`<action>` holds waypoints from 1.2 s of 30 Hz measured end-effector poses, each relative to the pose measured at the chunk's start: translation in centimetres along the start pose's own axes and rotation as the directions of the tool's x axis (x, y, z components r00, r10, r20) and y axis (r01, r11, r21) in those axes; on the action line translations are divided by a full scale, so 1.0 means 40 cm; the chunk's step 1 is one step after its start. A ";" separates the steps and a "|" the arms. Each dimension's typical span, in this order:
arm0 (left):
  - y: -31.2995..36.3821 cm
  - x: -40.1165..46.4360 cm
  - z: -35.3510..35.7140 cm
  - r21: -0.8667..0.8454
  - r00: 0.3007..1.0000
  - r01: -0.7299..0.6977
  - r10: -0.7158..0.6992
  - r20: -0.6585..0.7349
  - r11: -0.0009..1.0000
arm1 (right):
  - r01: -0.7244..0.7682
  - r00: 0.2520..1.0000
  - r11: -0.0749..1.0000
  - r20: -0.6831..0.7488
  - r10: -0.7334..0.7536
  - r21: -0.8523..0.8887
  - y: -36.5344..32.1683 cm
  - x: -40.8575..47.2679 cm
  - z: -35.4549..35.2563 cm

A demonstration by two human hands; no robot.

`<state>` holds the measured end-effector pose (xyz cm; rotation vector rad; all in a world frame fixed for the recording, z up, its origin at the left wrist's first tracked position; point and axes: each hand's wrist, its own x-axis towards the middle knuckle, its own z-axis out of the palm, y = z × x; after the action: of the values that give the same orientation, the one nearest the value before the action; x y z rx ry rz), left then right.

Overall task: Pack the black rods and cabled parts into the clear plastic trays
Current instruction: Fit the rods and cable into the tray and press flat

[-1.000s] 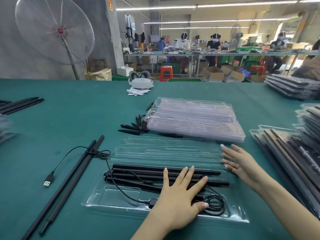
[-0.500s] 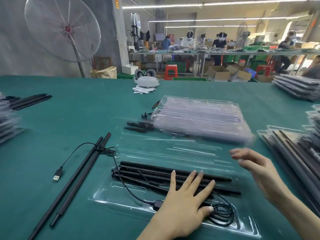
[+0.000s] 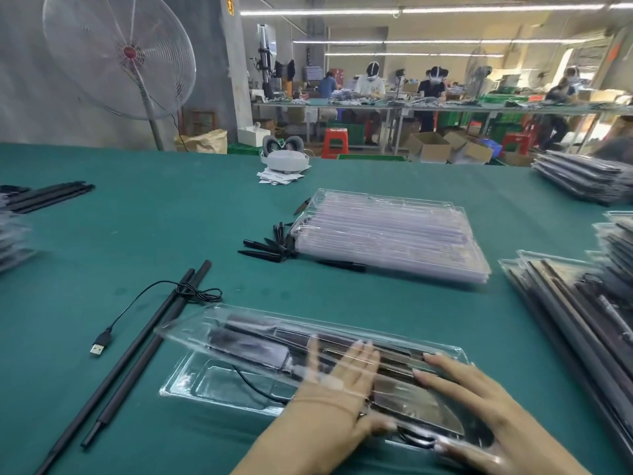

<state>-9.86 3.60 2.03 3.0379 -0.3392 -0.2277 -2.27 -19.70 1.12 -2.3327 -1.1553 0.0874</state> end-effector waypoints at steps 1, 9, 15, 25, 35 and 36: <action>-0.009 -0.023 -0.007 0.040 1.000 0.012 -0.012 0.001 0.999 | 0.010 1.000 1.000 0.001 -0.010 -0.022 0.003 0.001 0.004; -0.080 -0.167 0.024 0.184 0.989 0.148 -0.151 0.005 0.972 | 0.012 1.000 0.999 0.002 -0.012 -0.035 0.015 -0.005 0.010; -0.045 -0.140 -0.028 0.101 0.990 0.133 -0.138 0.036 0.986 | 0.001 1.000 1.000 -0.020 0.000 0.014 0.019 -0.002 0.015; -0.022 -0.108 -0.016 0.183 0.972 0.022 0.021 -0.233 0.983 | 0.001 0.998 0.994 -0.062 0.006 0.110 0.010 0.005 0.008; -0.409 -0.311 -0.094 -0.363 0.396 0.346 -0.485 -0.780 0.865 | -0.010 0.994 0.984 -0.102 0.029 0.180 0.004 0.009 0.002; -0.453 -0.298 -0.108 -0.376 0.385 0.452 -0.557 -0.736 0.809 | -0.008 0.993 0.981 -0.110 0.030 0.192 0.000 0.008 -0.001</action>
<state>-16.82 24.15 6.26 2.6005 0.6761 1.1121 -2.06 -19.47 1.20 -2.1511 -1.0228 0.0697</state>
